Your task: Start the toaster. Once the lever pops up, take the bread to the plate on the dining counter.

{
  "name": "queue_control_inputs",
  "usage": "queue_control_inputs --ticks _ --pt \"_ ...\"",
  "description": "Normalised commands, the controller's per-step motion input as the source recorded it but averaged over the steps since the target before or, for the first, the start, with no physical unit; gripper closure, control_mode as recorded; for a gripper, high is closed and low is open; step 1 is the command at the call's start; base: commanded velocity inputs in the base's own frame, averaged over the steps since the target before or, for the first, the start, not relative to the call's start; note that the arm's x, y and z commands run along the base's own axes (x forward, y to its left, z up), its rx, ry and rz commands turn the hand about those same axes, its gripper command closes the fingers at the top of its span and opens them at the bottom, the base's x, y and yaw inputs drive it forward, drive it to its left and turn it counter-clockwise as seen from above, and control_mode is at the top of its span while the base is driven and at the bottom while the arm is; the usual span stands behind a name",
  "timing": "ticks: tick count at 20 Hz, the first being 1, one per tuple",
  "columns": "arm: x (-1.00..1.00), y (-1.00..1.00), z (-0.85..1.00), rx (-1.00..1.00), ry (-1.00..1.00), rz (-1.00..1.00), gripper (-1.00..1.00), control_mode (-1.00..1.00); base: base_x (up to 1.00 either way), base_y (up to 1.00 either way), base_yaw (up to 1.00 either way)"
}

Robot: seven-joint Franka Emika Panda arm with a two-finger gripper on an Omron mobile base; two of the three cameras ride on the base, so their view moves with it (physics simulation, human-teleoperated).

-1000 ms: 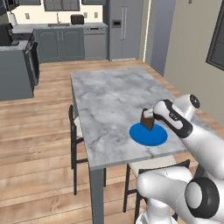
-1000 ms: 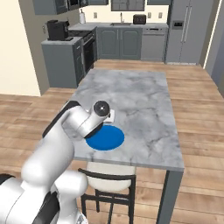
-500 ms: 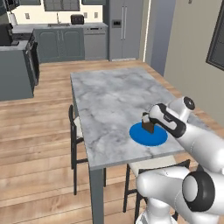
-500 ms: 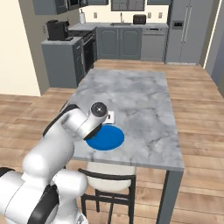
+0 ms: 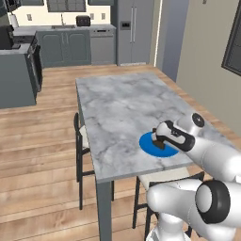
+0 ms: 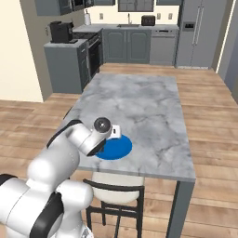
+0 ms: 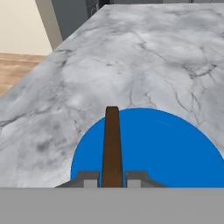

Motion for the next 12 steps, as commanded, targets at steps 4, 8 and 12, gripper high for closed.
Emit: queue_control_inputs --ticks 4,8,12 --pt "0.0 0.0 -0.09 0.0 0.0 0.0 1.0 -1.0 0.0 0.0 0.0" --pt "0.15 0.0 -0.03 0.0 0.0 0.0 1.0 -1.0 0.0 0.0 0.0" --pt "0.24 0.0 0.0 0.0 0.0 0.0 1.0 -1.0 0.0 0.0 0.0"
